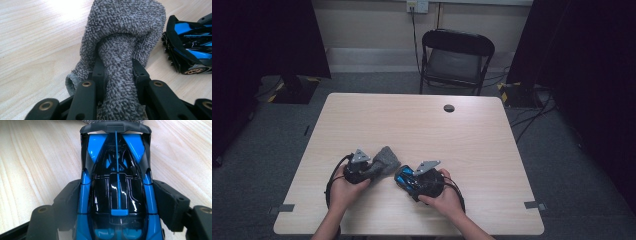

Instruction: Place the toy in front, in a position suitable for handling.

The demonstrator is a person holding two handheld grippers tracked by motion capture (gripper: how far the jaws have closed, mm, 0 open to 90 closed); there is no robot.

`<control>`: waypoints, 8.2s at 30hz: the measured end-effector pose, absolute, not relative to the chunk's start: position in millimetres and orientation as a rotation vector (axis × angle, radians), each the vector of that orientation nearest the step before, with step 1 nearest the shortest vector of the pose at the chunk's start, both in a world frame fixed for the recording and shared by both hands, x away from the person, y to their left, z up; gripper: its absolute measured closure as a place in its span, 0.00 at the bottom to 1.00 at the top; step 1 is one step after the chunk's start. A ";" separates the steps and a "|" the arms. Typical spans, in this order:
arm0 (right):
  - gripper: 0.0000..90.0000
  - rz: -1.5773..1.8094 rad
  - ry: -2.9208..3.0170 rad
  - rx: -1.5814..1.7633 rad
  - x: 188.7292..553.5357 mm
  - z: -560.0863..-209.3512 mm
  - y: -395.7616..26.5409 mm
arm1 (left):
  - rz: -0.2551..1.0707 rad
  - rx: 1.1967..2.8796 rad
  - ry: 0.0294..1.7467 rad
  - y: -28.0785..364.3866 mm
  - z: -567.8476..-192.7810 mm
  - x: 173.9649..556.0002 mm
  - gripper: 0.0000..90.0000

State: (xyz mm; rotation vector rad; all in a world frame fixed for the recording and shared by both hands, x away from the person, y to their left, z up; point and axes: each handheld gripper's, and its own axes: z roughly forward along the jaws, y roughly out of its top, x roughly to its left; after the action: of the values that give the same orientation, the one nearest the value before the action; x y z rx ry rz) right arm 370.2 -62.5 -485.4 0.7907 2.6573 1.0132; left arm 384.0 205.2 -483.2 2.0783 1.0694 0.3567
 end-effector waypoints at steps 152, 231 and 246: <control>0.82 1.004 2.474 0.916 418.5 -447.1 -136.2 | 0.120 2.133 0.713 122.5 -462.9 350.8 0.26; 0.80 0.938 2.541 0.807 431.7 -472.0 -77.4 | 0.189 2.116 0.708 124.7 -476.9 362.5 0.32; 0.80 0.906 2.566 0.783 414.7 -468.6 -111.1 | 0.209 2.127 0.706 123.0 -476.7 361.1 0.32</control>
State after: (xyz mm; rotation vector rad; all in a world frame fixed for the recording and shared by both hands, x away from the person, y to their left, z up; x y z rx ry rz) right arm 414.7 -111.1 -468.6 0.7834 2.5662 0.9057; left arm 361.1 123.0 -476.7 2.1272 0.7064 0.2090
